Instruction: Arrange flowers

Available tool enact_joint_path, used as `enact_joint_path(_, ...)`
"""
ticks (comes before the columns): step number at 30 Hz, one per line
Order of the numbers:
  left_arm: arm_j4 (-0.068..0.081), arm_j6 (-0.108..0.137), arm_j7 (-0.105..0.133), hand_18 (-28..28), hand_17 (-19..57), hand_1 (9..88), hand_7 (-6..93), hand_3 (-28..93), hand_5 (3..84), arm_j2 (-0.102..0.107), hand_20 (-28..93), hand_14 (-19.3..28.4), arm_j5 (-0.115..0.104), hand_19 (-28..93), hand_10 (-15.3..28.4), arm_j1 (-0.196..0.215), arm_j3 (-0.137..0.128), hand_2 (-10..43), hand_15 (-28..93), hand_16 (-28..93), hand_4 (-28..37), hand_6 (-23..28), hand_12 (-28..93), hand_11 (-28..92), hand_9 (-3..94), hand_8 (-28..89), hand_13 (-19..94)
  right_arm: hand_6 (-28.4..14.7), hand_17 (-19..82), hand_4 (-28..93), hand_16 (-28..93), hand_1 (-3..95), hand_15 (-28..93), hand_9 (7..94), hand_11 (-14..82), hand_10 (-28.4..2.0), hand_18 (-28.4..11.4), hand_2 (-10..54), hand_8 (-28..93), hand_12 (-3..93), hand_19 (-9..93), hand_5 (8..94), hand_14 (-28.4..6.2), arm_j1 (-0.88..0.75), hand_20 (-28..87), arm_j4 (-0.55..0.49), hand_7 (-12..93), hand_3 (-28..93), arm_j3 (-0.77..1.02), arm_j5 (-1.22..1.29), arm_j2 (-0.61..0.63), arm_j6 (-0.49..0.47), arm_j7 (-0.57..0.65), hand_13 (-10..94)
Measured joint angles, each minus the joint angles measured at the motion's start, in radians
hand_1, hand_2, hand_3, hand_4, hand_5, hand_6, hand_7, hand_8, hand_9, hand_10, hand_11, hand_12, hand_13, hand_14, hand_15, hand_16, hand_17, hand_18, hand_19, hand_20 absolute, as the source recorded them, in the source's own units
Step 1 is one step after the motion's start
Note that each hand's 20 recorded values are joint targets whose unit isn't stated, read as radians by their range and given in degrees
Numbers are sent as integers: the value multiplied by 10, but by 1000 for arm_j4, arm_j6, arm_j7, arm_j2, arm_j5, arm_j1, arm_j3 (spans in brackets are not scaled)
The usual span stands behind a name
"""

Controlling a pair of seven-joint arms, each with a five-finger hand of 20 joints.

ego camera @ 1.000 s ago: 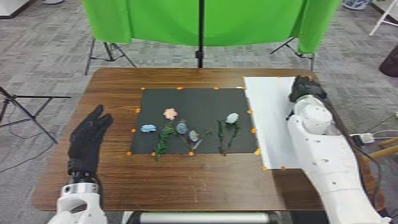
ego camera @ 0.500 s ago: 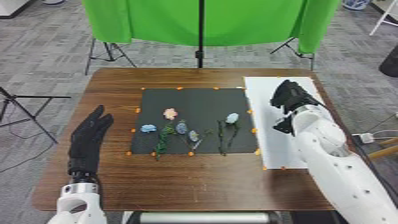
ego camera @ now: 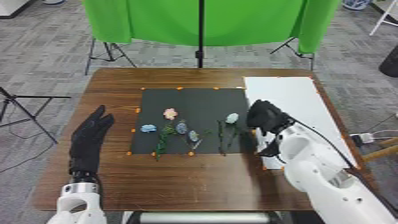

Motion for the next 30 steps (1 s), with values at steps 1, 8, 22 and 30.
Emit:
enact_joint_path(1, 0, 0, 0, 100, 58, 239, 74, 692, 435, 0, 180, 143, 0, 15, 124, 0, 0, -70, 96, 19, -191, 35, 119, 145, 430, -53, 339, -32, 679, -91, 363, 660, 549, 889, 112, -98, -62, -95, 145, 426, 902, 738, -15, -4, 461, 2, 209, 484, -5, 0, -2, 0, -1, 910)
enact_joint_path(8, 0, 0, 0, 100, 57, 239, 73, 693, 433, 0, 180, 143, 1, 15, 124, -2, 0, -71, 96, 20, -191, 34, 119, 145, 430, -53, 339, -22, 664, -127, 358, 510, 563, 821, 257, -124, -76, -95, -50, 324, 916, 650, -22, -26, 457, 8, 188, 564, 6, 14, -18, -5, -11, 897)
enact_joint_path(22, 0, 0, 2, 102, 56, 237, 74, 695, 432, -1, 179, 144, 2, 14, 124, -1, 0, -78, 96, 20, -190, 33, 119, 143, 429, -52, 339, -37, 660, -120, 351, 346, 589, 805, 325, -147, -95, -95, -61, 260, 931, 606, -32, -35, 479, -38, 131, 497, 75, 26, -20, -115, -16, 892)
enact_joint_path(30, 0, -1, 3, 101, 56, 237, 74, 694, 434, -1, 179, 144, 5, 15, 124, -1, 0, -78, 95, 20, -191, 33, 120, 144, 431, -52, 338, -17, 433, -120, 278, 197, 340, 730, 186, -169, -156, -17, -64, 219, 663, 629, -132, -118, 406, -154, 129, 583, 282, 167, -66, -117, -21, 703)
